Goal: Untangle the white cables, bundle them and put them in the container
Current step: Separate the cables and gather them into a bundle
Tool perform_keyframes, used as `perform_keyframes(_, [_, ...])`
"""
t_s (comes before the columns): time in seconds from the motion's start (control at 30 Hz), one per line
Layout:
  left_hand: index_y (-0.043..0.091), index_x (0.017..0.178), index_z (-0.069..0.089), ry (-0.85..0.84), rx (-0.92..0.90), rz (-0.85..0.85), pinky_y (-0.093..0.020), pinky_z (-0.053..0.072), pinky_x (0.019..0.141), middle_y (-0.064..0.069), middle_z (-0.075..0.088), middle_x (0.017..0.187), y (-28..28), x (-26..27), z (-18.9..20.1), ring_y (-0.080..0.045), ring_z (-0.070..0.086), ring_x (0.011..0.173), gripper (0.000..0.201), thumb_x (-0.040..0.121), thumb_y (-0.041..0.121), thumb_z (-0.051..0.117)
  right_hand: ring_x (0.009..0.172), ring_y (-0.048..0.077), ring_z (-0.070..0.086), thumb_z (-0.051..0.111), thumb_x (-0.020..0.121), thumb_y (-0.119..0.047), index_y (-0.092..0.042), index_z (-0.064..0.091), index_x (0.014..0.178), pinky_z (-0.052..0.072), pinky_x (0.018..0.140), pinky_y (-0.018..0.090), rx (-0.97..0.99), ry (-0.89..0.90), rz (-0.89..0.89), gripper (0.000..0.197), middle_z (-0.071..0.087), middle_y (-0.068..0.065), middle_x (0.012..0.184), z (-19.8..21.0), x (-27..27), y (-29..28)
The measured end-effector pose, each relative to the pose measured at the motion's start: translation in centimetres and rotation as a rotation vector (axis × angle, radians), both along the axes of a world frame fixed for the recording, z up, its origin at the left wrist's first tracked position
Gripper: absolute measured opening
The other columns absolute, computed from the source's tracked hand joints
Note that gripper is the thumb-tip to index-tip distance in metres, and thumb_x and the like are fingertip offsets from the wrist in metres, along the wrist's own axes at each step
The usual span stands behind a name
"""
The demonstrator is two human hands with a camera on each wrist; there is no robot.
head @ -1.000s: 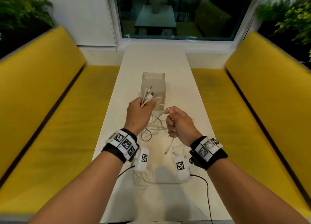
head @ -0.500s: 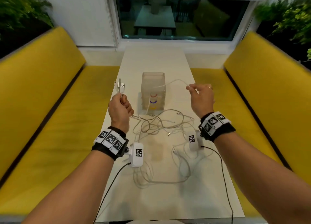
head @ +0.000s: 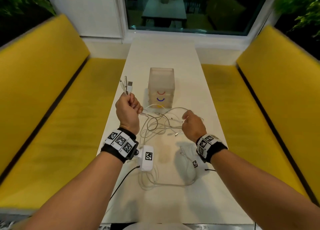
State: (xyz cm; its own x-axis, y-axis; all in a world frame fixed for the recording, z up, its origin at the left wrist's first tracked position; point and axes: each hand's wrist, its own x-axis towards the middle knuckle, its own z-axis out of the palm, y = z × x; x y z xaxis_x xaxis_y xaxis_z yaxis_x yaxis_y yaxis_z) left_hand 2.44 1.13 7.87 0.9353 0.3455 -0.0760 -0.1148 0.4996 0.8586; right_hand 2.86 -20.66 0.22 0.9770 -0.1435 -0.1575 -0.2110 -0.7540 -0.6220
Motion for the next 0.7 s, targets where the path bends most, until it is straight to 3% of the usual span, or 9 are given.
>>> perform_keyframes(0.07, [0.018, 0.063, 0.034, -0.004, -0.007, 0.014, -0.032, 0.019, 0.05, 0.001, 0.022, 0.059, -0.2, 0.2, -0.2, -0.019, 0.013, 0.059, 0.019, 0.08, 0.022, 0.039, 0.095, 0.029, 0.067, 0.052, 0.088, -0.01, -0.013, 0.067, 0.102, 0.052, 0.076, 0.032, -0.197, 0.122, 0.121, 0.02, 0.072, 0.008, 0.104, -1.0, -0.7, 0.9])
perform_keyframes(0.2, [0.018, 0.063, 0.033, -0.015, 0.009, 0.015, -0.034, 0.017, 0.053, 0.002, 0.022, 0.057, -0.6, 0.3, -0.3, -0.02, 0.013, 0.059, 0.019, 0.081, 0.021, 0.039, 0.104, 0.029, 0.067, 0.055, 0.093, -0.016, -0.007, 0.062, 0.11, 0.052, 0.08, 0.033, -0.426, 0.413, 0.219, 0.02, 0.069, 0.011, 0.113, -3.1, -2.1, 0.7])
perform_keyframes(0.4, [0.018, 0.063, 0.033, -0.004, 0.019, 0.006, -0.037, 0.016, 0.055, 0.0, 0.022, 0.058, -0.6, 0.4, -0.5, -0.02, 0.013, 0.059, 0.018, 0.079, 0.02, 0.041, 0.104, 0.029, 0.068, 0.061, 0.092, -0.024, -0.01, 0.063, 0.112, 0.054, 0.085, 0.035, -0.557, 0.46, 0.311, 0.025, 0.07, 0.009, 0.116, -4.8, -4.0, -0.2])
perform_keyframes(0.5, [0.017, 0.064, 0.034, -0.011, 0.027, -0.005, -0.033, 0.02, 0.052, 0.001, 0.024, 0.057, -0.5, 0.4, -0.5, -0.017, 0.017, 0.056, 0.017, 0.08, 0.019, 0.04, 0.103, 0.028, 0.068, 0.062, 0.092, -0.028, -0.011, 0.062, 0.11, 0.054, 0.084, 0.035, -0.553, 0.487, 0.341, 0.025, 0.07, 0.008, 0.113, -4.3, -4.3, -0.4])
perform_keyframes(0.63, [0.017, 0.066, 0.036, -0.05, 0.053, -0.022, -0.031, 0.025, 0.05, 0.001, 0.027, 0.057, 0.2, 0.3, 0.1, -0.016, 0.022, 0.054, 0.017, 0.082, 0.018, 0.04, 0.08, 0.027, 0.075, 0.065, 0.087, -0.018, -0.009, 0.06, 0.079, 0.06, 0.069, 0.033, -0.315, 0.607, 0.215, 0.013, 0.076, 0.015, 0.094, -2.6, -3.7, -1.2])
perform_keyframes(0.7, [0.017, 0.067, 0.037, -0.065, 0.052, -0.014, -0.031, 0.025, 0.05, 0.001, 0.027, 0.057, 0.9, 0.4, 0.7, -0.016, 0.022, 0.054, 0.015, 0.082, 0.018, 0.04, 0.078, 0.025, 0.076, 0.063, 0.088, -0.015, -0.008, 0.059, 0.077, 0.063, 0.074, 0.037, -0.284, 0.585, 0.15, 0.014, 0.077, 0.014, 0.087, -1.0, -3.1, -1.8])
